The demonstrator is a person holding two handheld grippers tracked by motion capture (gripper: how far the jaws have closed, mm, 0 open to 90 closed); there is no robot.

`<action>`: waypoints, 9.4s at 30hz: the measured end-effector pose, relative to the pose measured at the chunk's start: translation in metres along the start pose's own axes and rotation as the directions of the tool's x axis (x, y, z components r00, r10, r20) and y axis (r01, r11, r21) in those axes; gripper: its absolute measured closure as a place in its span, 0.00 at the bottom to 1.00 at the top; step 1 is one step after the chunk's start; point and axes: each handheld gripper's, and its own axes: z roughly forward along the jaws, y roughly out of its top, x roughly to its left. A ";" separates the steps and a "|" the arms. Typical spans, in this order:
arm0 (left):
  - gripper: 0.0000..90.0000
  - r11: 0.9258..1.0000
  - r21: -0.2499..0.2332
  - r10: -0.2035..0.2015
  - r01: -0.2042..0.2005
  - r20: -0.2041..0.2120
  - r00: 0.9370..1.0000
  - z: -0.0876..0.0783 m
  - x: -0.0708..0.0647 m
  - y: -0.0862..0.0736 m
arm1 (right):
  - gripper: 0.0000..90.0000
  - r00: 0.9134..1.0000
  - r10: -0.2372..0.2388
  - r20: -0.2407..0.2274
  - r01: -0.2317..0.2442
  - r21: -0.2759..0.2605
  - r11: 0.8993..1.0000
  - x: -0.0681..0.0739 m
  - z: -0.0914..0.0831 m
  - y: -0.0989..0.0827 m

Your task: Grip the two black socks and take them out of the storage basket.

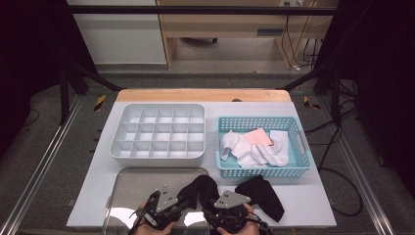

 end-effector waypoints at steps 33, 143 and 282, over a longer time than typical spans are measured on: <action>0.62 0.988 -0.085 -0.125 0.131 0.076 0.989 -0.026 0.036 -0.007 | 0.97 0.989 0.129 0.073 -0.129 -0.003 0.992 -0.057 -0.001 0.025; 0.96 0.952 -0.190 -0.189 0.239 0.249 0.950 -0.056 0.035 0.024 | 0.98 0.995 -0.089 -0.047 0.084 -0.101 0.991 -0.032 0.019 0.038; 0.82 0.962 -0.124 -0.247 0.245 0.005 0.969 -0.018 0.072 0.036 | 0.97 0.963 -0.040 -0.268 0.063 0.077 0.995 0.001 0.022 0.019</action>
